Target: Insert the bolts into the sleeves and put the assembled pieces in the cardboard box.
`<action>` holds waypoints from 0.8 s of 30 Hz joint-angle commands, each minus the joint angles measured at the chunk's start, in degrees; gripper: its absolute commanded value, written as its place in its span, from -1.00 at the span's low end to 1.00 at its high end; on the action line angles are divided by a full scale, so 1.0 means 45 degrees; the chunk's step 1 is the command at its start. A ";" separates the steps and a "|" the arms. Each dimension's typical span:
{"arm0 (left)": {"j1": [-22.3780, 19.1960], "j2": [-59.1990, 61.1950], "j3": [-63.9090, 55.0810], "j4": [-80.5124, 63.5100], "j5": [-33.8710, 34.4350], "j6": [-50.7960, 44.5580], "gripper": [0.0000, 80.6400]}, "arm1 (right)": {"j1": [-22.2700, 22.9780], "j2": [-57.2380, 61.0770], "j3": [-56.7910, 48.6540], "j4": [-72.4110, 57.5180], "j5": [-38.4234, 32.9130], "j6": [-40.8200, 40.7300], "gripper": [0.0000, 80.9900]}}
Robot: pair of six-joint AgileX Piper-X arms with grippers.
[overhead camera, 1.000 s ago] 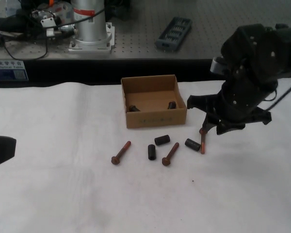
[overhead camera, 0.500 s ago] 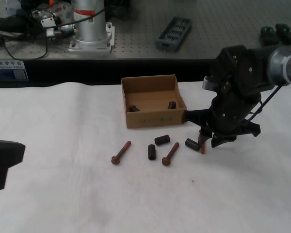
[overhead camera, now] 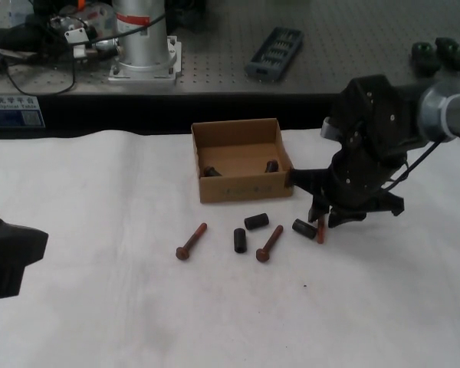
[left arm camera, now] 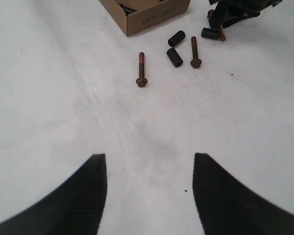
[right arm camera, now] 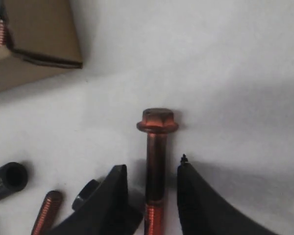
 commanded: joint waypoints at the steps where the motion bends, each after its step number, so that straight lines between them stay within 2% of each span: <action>1: 0.0034 0.0047 -0.0036 -0.0078 -0.0105 0.0152 -0.03 | -0.0075 0.0172 -0.0102 -0.0184 -0.0066 0.0149 -0.36; 12: 0.0034 0.0042 -0.0036 -0.0849 -0.0267 0.0152 -0.03 | -0.0075 0.0678 -0.0726 -0.0458 -0.0066 0.0172 -0.38; 21: 0.0034 0.0042 -0.0036 -0.0924 -0.0761 0.0152 -0.03 | -0.0075 0.0678 -0.0807 0.0389 -0.0066 -0.0579 -0.96; 24: 0.0034 0.0042 -0.0036 -0.0924 -0.0761 0.0152 -0.03 | -0.0075 0.0678 -0.0893 0.0750 -0.0066 -0.1010 -0.93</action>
